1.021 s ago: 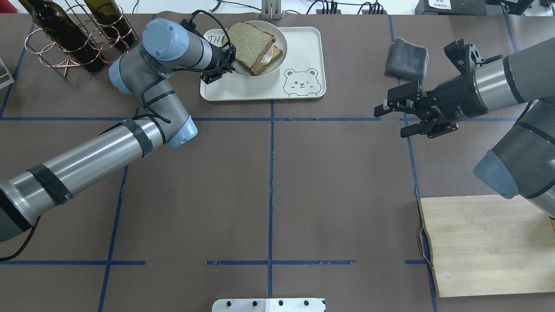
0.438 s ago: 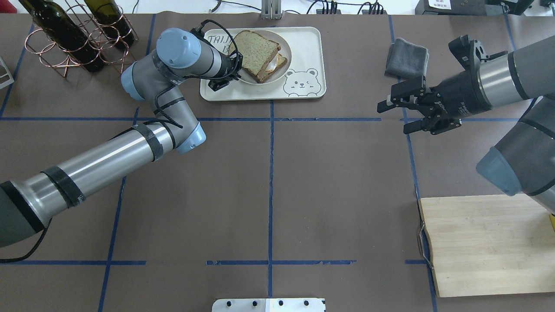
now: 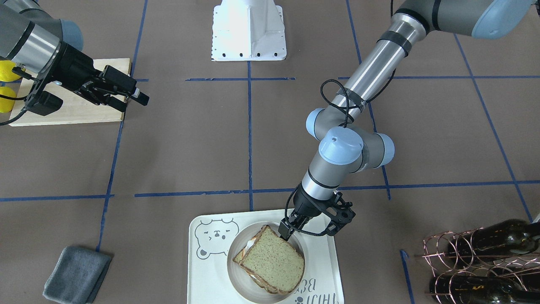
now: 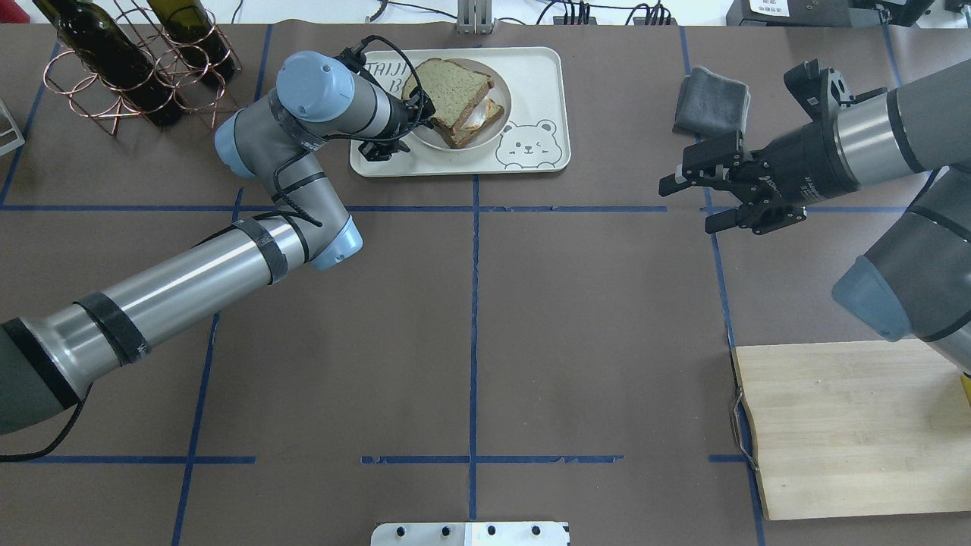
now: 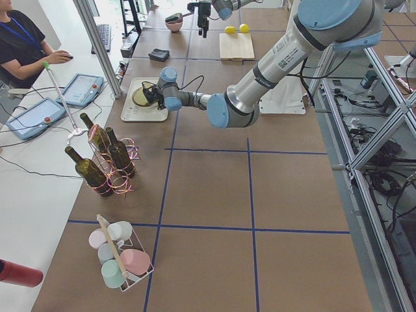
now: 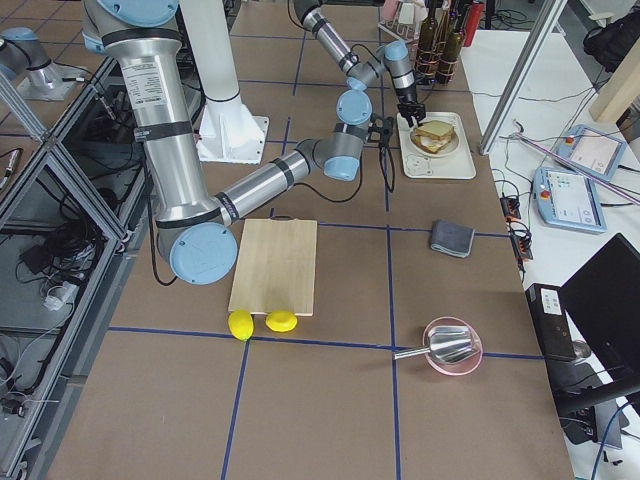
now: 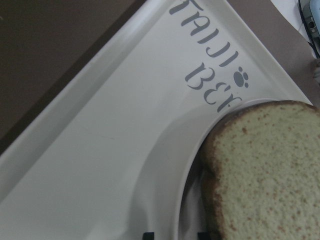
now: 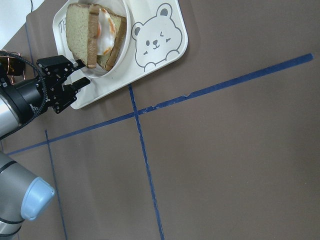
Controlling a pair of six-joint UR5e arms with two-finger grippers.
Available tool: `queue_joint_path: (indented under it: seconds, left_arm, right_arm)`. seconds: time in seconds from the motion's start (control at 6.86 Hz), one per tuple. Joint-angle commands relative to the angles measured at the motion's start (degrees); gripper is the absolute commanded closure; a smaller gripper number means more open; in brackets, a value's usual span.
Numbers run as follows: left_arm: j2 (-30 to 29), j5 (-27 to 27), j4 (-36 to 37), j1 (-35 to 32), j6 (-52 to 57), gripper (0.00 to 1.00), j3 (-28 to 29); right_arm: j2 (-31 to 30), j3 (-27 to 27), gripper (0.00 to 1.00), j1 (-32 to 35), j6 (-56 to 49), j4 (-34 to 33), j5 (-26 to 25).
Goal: Make sandwich and place on tray
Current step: 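Lower the plate onto the tray and open the left gripper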
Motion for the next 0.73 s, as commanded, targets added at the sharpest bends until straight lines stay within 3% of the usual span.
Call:
queue_joint_path:
  seconds: [0.0,0.29,0.58]
  left_arm:
    - [1.26,-0.57,0.94,-1.34,2.95,0.37,-4.27]
    - [6.62,-3.38,11.44,-2.14,4.63,0.37,-17.25]
    - [7.34,-6.26,19.11,-2.75,4.72,0.37,-23.80]
  right_arm:
    - [0.12,0.00,0.00,0.21,0.00,-0.16,-0.10]
    - [0.12,0.00,0.00,0.30,0.00,-0.16,-0.10]
    - [0.12,0.09,0.00,0.65,0.00,-0.16,0.08]
